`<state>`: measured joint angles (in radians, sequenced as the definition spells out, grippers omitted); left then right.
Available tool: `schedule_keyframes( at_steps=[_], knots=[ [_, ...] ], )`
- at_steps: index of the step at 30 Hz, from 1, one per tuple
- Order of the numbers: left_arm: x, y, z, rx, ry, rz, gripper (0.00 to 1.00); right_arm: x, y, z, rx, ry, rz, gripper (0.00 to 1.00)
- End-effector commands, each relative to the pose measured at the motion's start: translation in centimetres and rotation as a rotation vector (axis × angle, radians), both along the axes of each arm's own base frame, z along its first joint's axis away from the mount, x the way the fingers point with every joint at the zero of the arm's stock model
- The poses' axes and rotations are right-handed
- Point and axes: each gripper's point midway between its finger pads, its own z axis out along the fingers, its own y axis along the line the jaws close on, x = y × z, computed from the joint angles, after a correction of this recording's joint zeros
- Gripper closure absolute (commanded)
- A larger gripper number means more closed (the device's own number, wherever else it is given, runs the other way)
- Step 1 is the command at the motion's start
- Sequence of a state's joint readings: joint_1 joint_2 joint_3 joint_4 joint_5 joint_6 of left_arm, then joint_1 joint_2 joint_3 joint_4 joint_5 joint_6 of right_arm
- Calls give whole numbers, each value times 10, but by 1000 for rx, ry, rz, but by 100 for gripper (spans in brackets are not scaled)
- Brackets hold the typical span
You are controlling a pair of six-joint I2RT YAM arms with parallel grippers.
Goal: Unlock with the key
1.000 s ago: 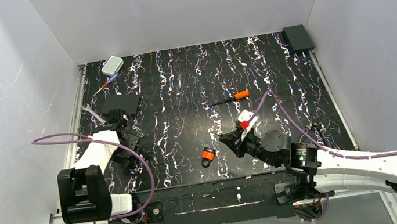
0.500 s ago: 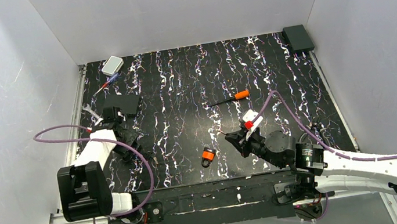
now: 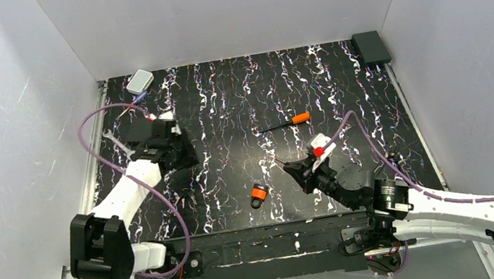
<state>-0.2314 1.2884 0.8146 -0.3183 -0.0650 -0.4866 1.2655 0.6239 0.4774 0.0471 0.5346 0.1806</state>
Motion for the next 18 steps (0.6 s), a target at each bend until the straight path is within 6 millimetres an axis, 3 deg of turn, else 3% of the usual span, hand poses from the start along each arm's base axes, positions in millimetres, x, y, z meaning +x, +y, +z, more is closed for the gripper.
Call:
schedule_keyframes(
  at_steps=[1,4,7,13,16,18],
  knots=[
    [12,-57,19,40,-105,-346,94,3,-13,7,93,29,-71,99],
    [-1,-103,18,-21,-114,-597,90,2,-19,5,121,47,-84,99],
    [-11,-133,15,-18,-117,-784,85,0,-24,4,144,60,-88,99],
    [-33,-149,-13,233,-11,-1070,80,-2,-38,4,144,67,-105,99],
    [-39,-149,-25,317,70,-1134,73,-4,-42,5,139,66,-105,99],
    [-42,-146,-33,335,115,-1141,63,-4,-45,4,132,67,-109,99]
  ],
)
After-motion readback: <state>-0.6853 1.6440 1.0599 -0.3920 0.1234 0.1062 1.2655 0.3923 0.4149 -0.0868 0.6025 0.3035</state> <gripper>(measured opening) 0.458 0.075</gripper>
